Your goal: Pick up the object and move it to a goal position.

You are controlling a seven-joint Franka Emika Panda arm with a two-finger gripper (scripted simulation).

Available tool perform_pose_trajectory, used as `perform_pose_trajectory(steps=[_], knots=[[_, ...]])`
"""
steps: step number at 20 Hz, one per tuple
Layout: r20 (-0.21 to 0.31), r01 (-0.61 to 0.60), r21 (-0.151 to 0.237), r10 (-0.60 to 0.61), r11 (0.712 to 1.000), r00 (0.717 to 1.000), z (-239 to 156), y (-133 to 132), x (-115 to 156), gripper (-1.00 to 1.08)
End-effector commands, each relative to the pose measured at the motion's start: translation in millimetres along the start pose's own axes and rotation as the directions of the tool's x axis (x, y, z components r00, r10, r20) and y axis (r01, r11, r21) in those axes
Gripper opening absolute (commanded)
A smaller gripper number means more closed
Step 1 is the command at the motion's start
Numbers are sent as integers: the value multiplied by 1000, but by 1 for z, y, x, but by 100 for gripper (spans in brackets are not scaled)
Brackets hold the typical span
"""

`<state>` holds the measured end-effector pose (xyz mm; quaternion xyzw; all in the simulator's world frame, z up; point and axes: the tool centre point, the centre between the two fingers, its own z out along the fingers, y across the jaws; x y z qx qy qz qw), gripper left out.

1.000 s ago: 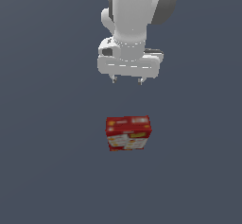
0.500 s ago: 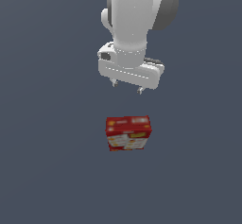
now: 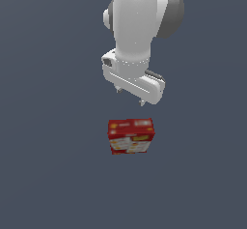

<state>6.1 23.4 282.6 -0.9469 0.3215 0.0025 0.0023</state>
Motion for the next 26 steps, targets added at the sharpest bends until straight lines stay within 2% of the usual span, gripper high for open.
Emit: perform_pose_trajectory(steps=[1,7,13,18,26], knots=[[0,-68,1,68,998,998,2,-4,5,100],[1,-225,1,225,974,974,9,-13,17,100],[0,-376,1,376,927,927,16,-22,28,100],[-1,-494,1,494,870,870,22,-30,38,100],[-3,-653,2,653,758,758,32,-40,50,100]])
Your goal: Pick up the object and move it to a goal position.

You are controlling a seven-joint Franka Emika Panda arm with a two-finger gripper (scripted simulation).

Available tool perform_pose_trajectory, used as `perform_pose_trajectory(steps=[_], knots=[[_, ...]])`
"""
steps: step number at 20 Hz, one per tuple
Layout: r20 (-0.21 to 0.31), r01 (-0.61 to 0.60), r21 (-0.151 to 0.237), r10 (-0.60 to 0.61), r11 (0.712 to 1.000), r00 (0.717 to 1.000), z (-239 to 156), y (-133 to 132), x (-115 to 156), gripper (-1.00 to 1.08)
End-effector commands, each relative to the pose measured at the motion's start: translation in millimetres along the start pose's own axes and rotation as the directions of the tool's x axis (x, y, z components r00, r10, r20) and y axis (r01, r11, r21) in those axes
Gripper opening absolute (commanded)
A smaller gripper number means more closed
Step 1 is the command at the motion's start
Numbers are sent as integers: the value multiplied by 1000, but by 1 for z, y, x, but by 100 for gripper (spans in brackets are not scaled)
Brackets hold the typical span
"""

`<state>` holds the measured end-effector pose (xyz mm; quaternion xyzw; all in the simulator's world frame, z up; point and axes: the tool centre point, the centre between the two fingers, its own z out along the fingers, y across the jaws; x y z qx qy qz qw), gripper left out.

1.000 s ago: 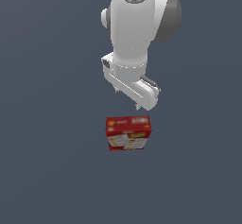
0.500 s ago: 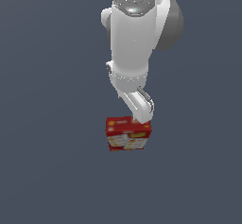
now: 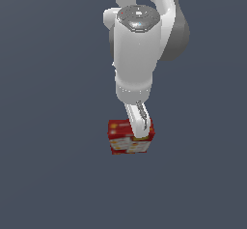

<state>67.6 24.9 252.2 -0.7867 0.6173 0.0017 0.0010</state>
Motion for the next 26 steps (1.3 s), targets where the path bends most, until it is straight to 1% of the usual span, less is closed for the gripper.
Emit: perform_pose_trajectory(steps=[1,6,11,19,26], knots=[[-1,-54,0,54,999,999,3,-5,1,100],[-3,-130,1,130,992,992,7,-11,2,100],[-4,-172,1,172,985,985,9,-14,2,100],[-4,-179,1,179,984,984,13,-15,2,100],[-4,-181,1,181,983,983,44,-14,2,100]])
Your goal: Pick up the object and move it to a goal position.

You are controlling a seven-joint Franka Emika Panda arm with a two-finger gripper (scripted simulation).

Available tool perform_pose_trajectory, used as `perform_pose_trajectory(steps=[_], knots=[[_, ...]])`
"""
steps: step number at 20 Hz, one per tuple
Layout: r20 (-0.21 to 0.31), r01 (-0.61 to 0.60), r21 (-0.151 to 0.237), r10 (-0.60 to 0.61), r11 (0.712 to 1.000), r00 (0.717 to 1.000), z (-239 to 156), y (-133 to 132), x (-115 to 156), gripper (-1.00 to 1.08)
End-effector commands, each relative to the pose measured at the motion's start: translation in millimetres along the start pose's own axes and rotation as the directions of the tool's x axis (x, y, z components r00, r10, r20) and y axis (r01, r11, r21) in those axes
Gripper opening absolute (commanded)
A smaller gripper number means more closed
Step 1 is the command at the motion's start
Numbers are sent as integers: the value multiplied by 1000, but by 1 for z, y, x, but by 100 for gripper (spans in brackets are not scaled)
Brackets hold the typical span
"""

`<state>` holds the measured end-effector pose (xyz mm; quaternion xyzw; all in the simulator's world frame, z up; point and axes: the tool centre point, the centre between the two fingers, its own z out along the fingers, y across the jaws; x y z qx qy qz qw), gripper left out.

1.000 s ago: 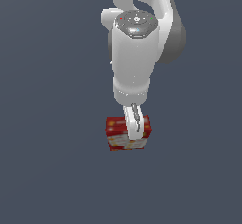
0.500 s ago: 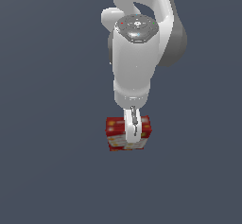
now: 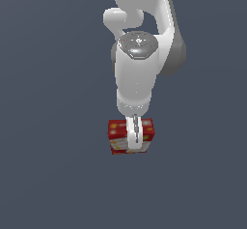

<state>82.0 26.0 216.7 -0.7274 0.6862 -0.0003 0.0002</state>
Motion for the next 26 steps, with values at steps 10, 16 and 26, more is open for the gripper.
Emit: perform_pose_trajectory(steps=[10,16,26], knots=[[0,-2,-1,2,1000,1000,25,-1,0,-100],[0,-2,-1,2,1000,1000,25,-1,0,-100],[0,-2,-1,2,1000,1000,12,2,5,-100]])
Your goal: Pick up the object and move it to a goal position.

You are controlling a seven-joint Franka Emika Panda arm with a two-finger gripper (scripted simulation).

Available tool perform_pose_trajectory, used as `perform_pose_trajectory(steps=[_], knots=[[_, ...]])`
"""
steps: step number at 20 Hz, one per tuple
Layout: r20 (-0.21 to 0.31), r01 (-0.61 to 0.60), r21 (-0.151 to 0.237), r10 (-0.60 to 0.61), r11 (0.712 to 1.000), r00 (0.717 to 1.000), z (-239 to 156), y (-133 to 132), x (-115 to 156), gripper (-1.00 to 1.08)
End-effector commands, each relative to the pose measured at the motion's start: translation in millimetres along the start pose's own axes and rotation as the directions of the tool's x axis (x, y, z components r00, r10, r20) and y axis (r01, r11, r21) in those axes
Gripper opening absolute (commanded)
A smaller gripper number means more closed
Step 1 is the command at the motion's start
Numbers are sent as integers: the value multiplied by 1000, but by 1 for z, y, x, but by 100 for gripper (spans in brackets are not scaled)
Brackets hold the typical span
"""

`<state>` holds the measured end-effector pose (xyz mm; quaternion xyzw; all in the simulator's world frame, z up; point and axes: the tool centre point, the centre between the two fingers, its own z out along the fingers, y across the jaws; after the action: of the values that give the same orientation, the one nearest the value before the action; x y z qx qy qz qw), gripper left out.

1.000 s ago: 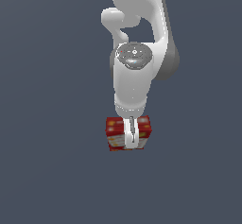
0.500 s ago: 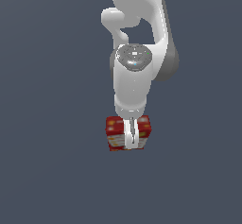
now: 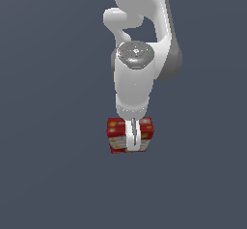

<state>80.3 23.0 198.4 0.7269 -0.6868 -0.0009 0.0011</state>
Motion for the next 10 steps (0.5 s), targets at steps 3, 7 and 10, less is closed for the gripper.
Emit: perform_pose_trajectory(steps=[3,7,10], knots=[[1,-1,3,1,1000,1000,-22,4,9,-100],[1,-1,3,1,1000,1000,-53,12,23,-100],[1,-1,3,1,1000,1000,-82,18,36,-100]])
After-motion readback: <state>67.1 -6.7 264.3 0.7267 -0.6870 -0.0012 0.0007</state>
